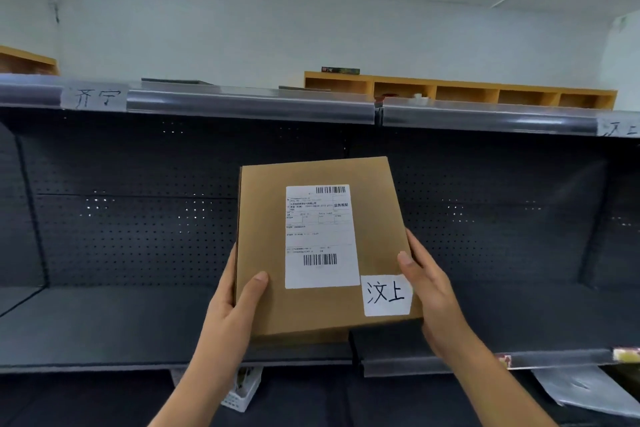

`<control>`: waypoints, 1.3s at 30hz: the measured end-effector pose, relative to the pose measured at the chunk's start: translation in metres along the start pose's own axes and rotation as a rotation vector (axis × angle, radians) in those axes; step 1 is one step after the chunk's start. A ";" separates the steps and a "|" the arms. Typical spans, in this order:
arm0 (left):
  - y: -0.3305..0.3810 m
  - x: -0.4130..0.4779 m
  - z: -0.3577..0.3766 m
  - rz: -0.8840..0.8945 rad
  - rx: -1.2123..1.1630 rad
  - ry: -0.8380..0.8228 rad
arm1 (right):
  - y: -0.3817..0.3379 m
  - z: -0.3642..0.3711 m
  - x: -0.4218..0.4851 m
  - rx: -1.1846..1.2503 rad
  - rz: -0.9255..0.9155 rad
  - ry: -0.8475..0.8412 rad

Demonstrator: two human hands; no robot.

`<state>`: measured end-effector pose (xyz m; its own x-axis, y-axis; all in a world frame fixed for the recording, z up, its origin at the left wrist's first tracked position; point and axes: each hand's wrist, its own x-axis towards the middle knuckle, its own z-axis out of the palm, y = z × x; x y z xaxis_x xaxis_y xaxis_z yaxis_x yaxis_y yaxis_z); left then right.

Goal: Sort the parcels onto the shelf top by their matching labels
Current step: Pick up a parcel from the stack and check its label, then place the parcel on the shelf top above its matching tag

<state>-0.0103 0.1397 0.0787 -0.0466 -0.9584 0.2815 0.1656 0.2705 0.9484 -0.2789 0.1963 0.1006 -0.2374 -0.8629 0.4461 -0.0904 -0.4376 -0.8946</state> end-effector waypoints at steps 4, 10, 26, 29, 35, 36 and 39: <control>0.010 -0.016 0.031 0.018 -0.028 0.020 | -0.012 -0.036 -0.007 -0.034 -0.115 -0.028; 0.034 -0.026 0.101 0.086 -0.013 0.035 | -0.036 -0.101 0.000 -0.011 -0.212 0.058; 0.069 -0.085 0.262 0.149 0.022 0.068 | -0.072 -0.252 -0.034 0.002 -0.250 0.186; 0.070 -0.083 0.282 0.225 0.030 -0.006 | -0.070 -0.276 -0.028 0.028 -0.235 0.265; 0.095 -0.053 0.336 0.274 0.077 -0.220 | -0.093 -0.324 0.007 0.019 -0.251 0.299; 0.097 -0.045 0.346 0.279 0.072 -0.233 | -0.097 -0.333 0.015 0.002 -0.259 0.295; 0.106 -0.026 0.376 0.299 0.089 -0.254 | -0.108 -0.355 0.042 -0.055 -0.266 0.286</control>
<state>-0.3623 0.2274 0.2270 -0.2528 -0.7865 0.5635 0.1236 0.5514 0.8251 -0.6227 0.2969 0.2070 -0.4577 -0.6129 0.6442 -0.2350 -0.6153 -0.7524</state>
